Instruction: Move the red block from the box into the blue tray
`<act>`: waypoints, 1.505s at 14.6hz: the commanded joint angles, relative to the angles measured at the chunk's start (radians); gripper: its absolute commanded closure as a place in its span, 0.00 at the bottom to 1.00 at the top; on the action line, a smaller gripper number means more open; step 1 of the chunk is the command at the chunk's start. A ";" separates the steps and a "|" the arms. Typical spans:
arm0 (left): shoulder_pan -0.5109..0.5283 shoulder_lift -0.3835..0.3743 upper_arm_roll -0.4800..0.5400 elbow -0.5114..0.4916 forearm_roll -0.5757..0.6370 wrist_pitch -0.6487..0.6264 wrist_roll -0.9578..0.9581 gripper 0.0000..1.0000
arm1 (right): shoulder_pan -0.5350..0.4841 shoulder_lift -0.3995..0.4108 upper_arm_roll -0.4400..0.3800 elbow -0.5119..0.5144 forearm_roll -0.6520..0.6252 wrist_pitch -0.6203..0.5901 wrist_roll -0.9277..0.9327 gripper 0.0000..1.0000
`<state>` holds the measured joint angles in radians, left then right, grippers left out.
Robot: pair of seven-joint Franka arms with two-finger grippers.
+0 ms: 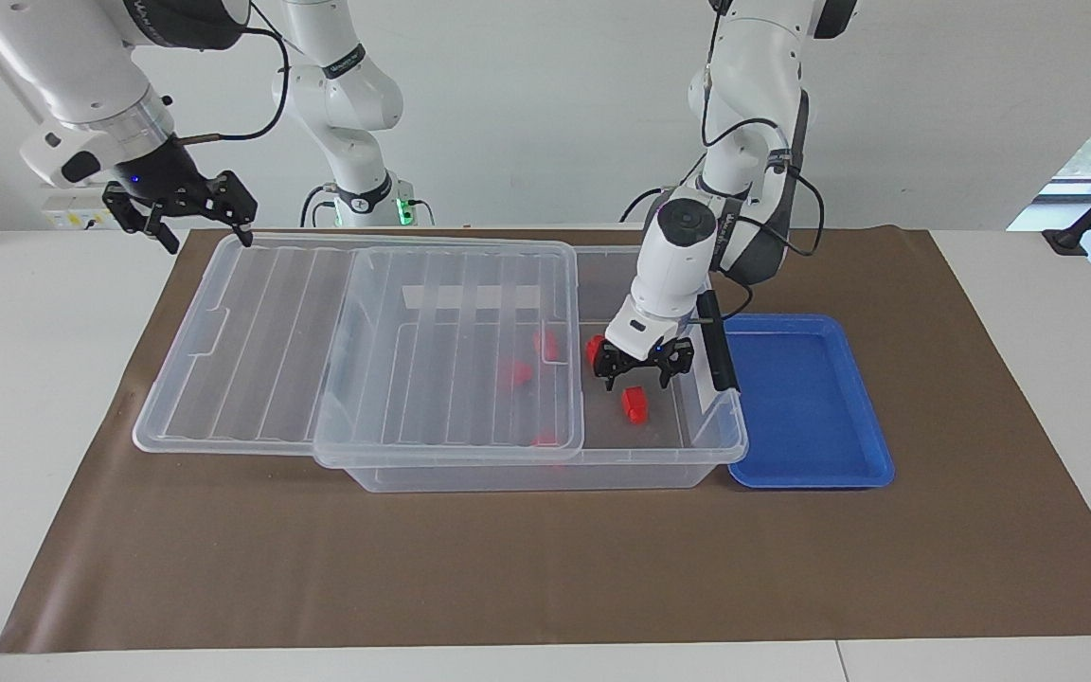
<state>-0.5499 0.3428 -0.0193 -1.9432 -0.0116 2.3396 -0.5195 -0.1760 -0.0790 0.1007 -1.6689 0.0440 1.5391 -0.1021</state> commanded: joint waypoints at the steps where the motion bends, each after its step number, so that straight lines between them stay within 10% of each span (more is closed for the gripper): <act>1: -0.016 -0.008 0.018 -0.031 0.022 0.036 -0.023 0.13 | -0.005 -0.011 0.005 -0.025 -0.013 0.032 0.013 0.00; 4: -0.004 -0.007 0.021 -0.028 0.022 0.041 -0.025 1.00 | -0.005 -0.011 0.005 -0.026 -0.013 0.032 0.013 0.00; 15: 0.001 -0.221 0.029 0.044 0.022 -0.221 -0.027 1.00 | -0.017 -0.027 0.005 -0.071 -0.013 0.091 -0.022 0.05; 17: 0.011 -0.272 0.030 0.044 0.022 -0.255 -0.017 1.00 | -0.046 -0.028 -0.001 -0.078 -0.013 0.101 -0.066 0.98; 22: 0.111 -0.370 0.030 0.016 0.022 -0.367 0.119 1.00 | -0.203 -0.027 -0.004 -0.178 -0.013 0.235 -0.230 1.00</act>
<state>-0.4850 0.0225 0.0126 -1.8949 -0.0089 2.0127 -0.4646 -0.3210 -0.0812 0.0908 -1.7698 0.0391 1.7066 -0.2649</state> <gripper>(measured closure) 0.661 0.573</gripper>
